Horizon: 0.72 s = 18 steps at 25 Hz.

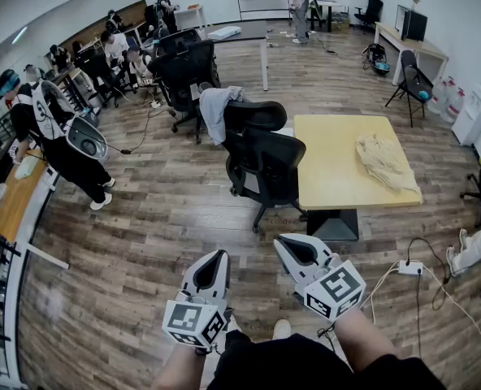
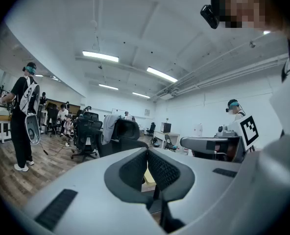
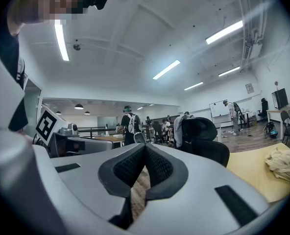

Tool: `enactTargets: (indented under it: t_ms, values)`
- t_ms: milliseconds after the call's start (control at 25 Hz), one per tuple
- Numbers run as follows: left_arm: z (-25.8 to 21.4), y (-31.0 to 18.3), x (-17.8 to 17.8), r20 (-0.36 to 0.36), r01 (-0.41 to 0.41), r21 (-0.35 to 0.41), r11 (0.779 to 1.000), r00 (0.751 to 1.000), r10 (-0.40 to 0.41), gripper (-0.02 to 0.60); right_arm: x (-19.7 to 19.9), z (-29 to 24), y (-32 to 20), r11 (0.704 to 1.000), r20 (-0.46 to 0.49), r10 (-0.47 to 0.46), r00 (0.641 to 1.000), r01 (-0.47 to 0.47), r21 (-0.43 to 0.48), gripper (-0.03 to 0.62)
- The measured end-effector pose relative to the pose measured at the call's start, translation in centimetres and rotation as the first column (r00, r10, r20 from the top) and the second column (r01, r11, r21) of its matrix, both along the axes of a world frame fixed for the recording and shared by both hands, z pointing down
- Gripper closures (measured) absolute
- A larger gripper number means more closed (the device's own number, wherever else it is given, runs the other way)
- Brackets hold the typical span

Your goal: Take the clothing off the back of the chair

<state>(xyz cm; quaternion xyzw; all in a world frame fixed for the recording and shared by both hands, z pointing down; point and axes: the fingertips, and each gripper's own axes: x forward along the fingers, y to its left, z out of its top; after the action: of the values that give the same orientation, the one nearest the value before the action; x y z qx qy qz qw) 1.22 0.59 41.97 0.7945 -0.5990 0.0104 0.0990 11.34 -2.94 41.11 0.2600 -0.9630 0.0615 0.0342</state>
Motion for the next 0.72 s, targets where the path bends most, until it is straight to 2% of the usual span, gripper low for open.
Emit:
enactTargets:
  t_ms: [360,720]
  values:
    - [0.3,-0.4,-0.4,0.004,-0.008,0.005,1.0,1.0,0.008,0.563,-0.6,0.2,-0.4,1.0,-0.01,-0.009,1.0,0.009,0.019,0.582]
    - [0.6,-0.5,-2.8,-0.005,0.007,-0.007,1.0,1.0,-0.007,0.562,-2.9,0.3,-0.9,1.0,-0.016,-0.009,1.0,0.009,0.012,0.582]
